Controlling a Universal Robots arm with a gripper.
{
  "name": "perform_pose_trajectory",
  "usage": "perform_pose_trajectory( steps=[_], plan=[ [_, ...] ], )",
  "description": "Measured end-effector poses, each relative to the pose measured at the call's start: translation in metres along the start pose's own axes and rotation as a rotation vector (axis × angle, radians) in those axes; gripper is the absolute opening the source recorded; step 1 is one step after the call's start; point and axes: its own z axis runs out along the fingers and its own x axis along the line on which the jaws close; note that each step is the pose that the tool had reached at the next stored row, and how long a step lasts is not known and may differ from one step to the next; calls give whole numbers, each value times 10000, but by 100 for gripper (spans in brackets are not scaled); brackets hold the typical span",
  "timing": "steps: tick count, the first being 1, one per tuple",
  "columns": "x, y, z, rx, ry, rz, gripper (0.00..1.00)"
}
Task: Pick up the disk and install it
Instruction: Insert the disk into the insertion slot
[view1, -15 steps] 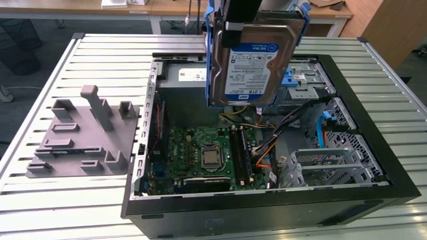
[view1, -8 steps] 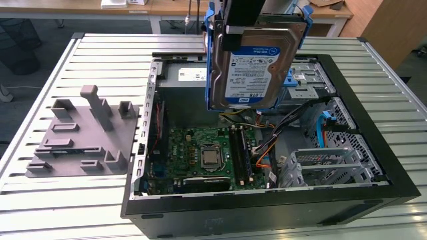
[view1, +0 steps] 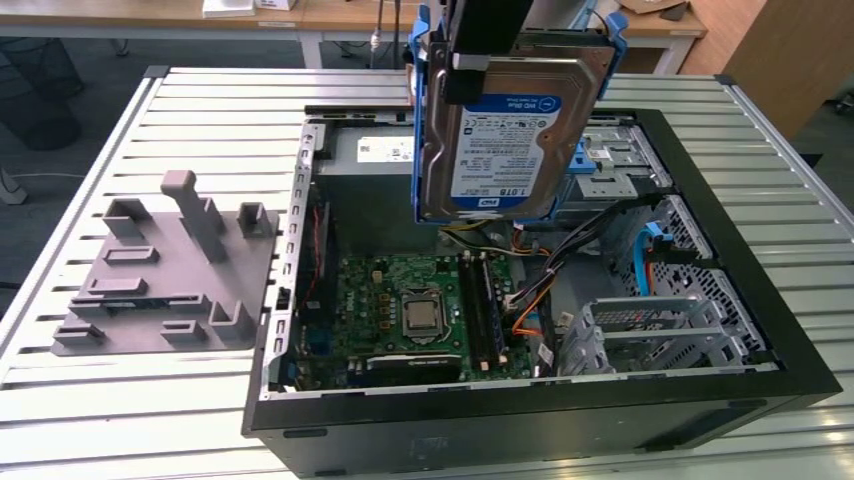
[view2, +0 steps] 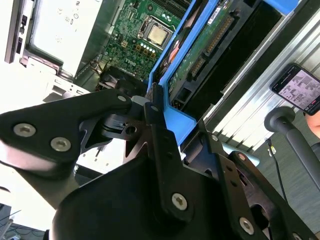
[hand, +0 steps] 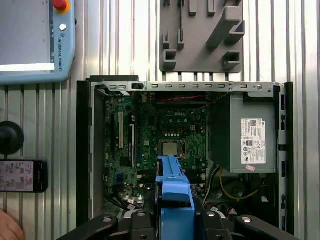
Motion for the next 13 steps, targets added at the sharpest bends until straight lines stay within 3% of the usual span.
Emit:
perform_pose_trajectory(
  steps=[6,13],
  plan=[
    [34,-1,-1,0,1,-1,36],
    [189,-4,-2,0,0,0,36]
  ],
)
